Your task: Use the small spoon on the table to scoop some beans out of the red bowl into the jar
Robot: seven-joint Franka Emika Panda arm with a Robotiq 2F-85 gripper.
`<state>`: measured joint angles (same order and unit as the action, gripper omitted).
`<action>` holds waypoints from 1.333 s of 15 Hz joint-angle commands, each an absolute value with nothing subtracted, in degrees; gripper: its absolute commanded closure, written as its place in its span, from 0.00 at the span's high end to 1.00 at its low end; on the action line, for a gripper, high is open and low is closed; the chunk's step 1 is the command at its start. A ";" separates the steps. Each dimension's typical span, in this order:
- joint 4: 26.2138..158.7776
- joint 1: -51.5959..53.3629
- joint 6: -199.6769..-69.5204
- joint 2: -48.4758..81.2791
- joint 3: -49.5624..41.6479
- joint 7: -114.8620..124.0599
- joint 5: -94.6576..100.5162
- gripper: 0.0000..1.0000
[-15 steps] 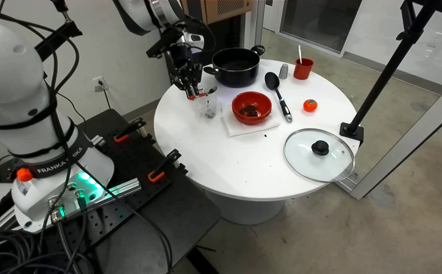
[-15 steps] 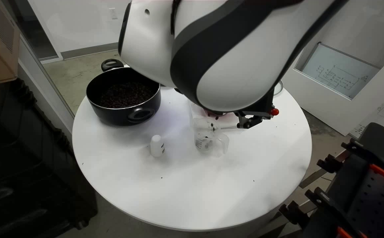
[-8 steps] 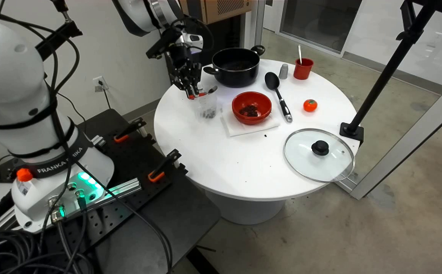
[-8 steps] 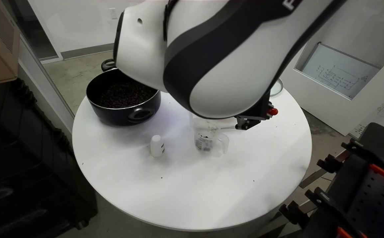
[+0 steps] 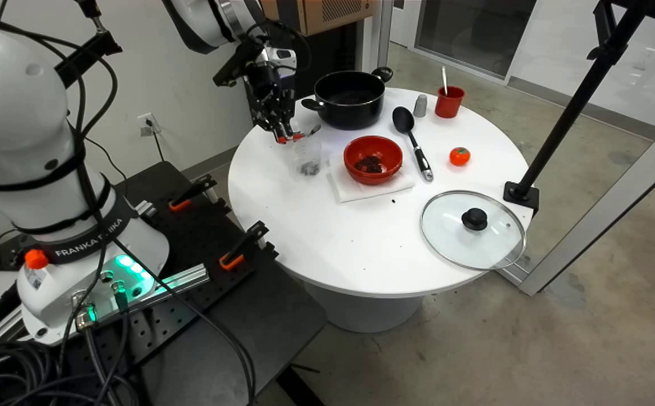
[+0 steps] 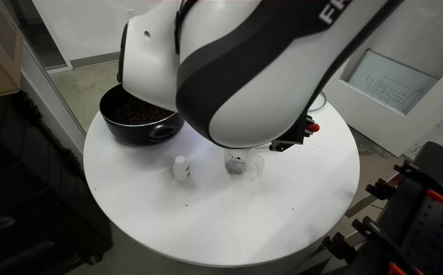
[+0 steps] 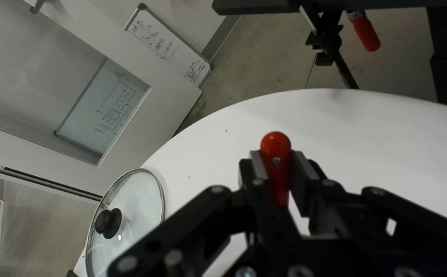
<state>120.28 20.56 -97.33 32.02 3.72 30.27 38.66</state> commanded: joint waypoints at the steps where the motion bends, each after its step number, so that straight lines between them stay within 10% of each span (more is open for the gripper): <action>1: 118.83 21.41 -94.44 33.01 4.13 31.96 40.29 0.05; 20: 121.55 16.13 -101.18 29.99 4.37 29.11 38.47 0.05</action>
